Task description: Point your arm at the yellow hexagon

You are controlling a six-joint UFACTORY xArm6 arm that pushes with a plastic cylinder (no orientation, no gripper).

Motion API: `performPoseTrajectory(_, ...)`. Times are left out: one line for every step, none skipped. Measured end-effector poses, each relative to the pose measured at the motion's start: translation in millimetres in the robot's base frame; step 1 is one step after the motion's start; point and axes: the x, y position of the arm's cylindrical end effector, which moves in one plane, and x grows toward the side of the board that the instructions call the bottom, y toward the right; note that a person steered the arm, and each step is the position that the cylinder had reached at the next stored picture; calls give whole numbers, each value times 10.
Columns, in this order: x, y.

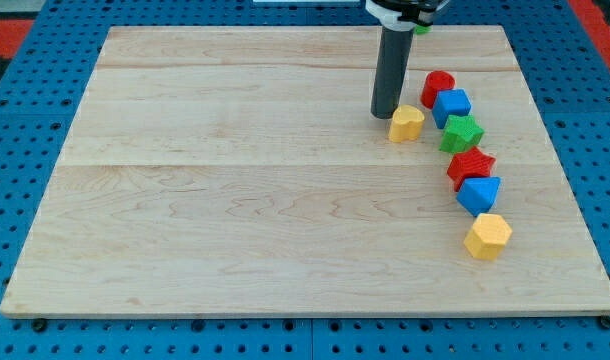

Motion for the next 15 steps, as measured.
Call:
performPoseTrajectory(22,-196)
performPoseTrajectory(229,-499)
performPoseTrajectory(371,-618)
performPoseTrajectory(699,-615)
performPoseTrajectory(1023,-615)
performPoseTrajectory(1115,-458)
performPoseTrajectory(1142,-390)
performPoseTrajectory(1168,-327)
performPoseTrajectory(1168,-308)
performPoseTrajectory(1173,-295)
performPoseTrajectory(1173,-292)
performPoseTrajectory(1186,-292)
performPoseTrajectory(1186,-292)
performPoseTrajectory(1221,-292)
performPoseTrajectory(1350,-366)
